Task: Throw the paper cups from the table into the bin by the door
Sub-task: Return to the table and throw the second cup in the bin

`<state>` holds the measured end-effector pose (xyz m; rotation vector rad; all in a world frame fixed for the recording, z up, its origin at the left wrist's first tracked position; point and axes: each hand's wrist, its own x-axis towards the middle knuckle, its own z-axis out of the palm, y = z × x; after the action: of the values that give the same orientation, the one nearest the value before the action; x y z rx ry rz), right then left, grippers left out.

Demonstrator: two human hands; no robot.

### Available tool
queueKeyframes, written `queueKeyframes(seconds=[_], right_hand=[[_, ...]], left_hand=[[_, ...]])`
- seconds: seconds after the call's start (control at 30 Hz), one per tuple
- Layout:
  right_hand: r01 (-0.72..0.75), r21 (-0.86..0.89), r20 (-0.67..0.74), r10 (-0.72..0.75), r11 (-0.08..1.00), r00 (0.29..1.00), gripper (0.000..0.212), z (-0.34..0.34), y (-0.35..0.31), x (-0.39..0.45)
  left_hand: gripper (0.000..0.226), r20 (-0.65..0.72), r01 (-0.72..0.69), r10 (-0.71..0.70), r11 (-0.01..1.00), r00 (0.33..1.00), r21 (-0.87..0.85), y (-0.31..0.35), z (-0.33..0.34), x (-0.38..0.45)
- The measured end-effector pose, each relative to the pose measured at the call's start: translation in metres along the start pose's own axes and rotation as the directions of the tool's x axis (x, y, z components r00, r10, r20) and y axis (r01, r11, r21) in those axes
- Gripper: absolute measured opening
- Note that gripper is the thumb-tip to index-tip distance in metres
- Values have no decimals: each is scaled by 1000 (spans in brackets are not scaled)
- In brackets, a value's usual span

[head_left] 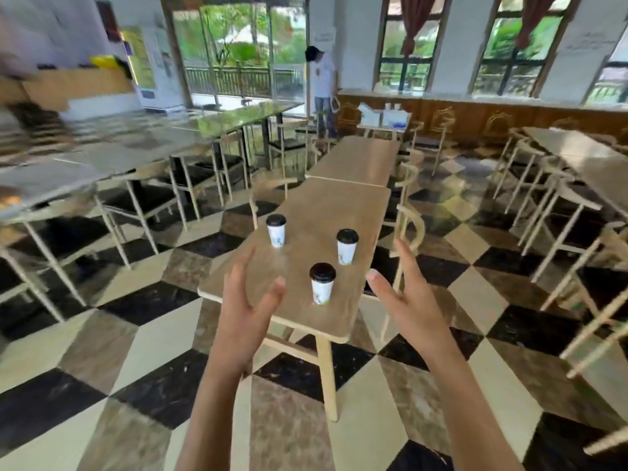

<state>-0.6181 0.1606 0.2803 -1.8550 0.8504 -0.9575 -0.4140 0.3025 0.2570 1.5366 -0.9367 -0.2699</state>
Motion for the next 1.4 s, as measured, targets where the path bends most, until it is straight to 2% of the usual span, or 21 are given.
queueKeyframes(seconds=[0.27,0.47,0.6,0.77,0.93,1.07,1.13,1.27,1.4], right_hand=[[-116,-7,65,116,993,991,82,64,72,118],[-219,1,106,217,976,970,82,96,143,213],[-325,-15,89,325,946,942,77,109,185,251],[-442,-35,71,443,896,894,78,125,227,271],[-521,-96,5,524,848,852,76,145,255,279],[-582,-99,-39,581,807,813,73,157,267,270],[-643,-87,-71,639,761,766,73,159,281,272],[-672,-63,-78,668,738,740,71,163,284,273],[-703,-37,-63,701,710,711,72,164,294,275]], left_hand=[[87,-38,84,-81,993,996,78,-80,6,107],[85,67,193,-203,972,977,131,-147,69,198],[74,125,277,-306,938,944,209,-194,110,235],[77,199,339,-395,903,897,265,-243,143,261],[84,321,392,-473,874,820,288,-280,175,272],[92,420,381,-506,856,753,349,-298,197,268],[95,451,360,-522,844,724,398,-306,214,270],[97,422,262,-463,853,780,452,-309,227,267],[94,390,319,-498,840,775,438,-317,234,271]])
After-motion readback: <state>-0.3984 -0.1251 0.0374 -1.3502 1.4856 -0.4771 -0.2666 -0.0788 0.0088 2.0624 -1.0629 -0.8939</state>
